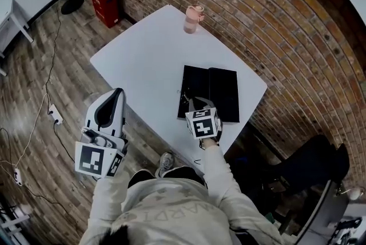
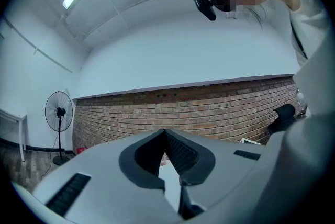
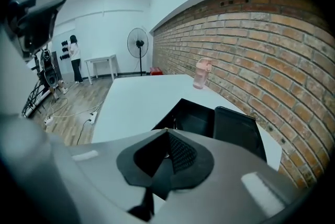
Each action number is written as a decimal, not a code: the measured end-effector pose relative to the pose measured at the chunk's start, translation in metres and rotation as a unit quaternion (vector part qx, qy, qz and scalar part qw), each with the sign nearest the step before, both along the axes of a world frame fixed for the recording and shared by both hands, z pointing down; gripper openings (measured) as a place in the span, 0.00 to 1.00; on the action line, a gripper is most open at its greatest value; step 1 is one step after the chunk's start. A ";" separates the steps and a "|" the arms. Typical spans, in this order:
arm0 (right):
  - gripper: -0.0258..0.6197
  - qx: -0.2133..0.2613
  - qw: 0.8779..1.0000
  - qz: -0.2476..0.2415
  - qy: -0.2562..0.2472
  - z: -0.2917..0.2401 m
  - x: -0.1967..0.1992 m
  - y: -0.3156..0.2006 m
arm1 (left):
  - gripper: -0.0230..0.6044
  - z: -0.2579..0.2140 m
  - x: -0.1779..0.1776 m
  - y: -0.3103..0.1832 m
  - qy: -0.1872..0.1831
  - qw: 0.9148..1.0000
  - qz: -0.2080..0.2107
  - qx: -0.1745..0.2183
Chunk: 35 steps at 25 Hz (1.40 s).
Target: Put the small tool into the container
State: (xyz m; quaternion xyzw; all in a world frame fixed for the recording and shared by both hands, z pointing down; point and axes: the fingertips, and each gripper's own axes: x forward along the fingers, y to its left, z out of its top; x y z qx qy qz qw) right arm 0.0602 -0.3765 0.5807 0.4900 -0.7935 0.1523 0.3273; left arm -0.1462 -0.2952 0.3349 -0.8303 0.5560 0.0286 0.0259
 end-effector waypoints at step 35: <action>0.06 0.222 0.960 0.066 -0.160 -0.171 0.038 0.122 | 0.04 -0.013 0.064 0.049 -0.016 0.993 0.116 0.011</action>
